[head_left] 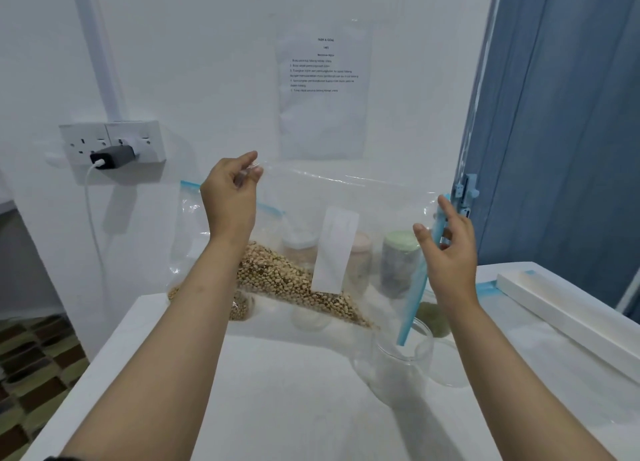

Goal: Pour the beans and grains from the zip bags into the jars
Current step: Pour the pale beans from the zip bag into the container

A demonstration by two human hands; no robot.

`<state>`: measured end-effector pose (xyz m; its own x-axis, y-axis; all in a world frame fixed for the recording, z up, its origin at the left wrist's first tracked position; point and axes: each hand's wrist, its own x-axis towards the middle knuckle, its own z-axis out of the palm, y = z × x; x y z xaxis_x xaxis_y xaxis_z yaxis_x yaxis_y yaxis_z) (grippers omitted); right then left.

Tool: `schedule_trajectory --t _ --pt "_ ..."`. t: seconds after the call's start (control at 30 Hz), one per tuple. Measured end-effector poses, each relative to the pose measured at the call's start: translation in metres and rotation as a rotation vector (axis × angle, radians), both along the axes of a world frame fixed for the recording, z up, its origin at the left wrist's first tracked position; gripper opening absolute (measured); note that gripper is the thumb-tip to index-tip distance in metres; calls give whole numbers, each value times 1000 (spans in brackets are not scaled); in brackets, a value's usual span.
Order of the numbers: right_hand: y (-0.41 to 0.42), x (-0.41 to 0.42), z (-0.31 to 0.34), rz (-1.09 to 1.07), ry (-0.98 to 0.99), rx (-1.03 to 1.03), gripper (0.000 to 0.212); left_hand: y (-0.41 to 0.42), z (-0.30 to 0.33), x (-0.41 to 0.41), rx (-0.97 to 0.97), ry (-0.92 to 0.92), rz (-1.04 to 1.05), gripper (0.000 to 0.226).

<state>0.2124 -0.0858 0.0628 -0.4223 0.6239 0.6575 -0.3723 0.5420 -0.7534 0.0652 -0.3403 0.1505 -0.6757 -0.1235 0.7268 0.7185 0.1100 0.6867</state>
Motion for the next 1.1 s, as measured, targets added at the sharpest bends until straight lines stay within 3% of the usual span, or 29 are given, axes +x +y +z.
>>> schedule_trajectory --t 1.1 --pt "7 3 -16 -26 -51 -47 50 18 19 2 -55 49 -48 26"
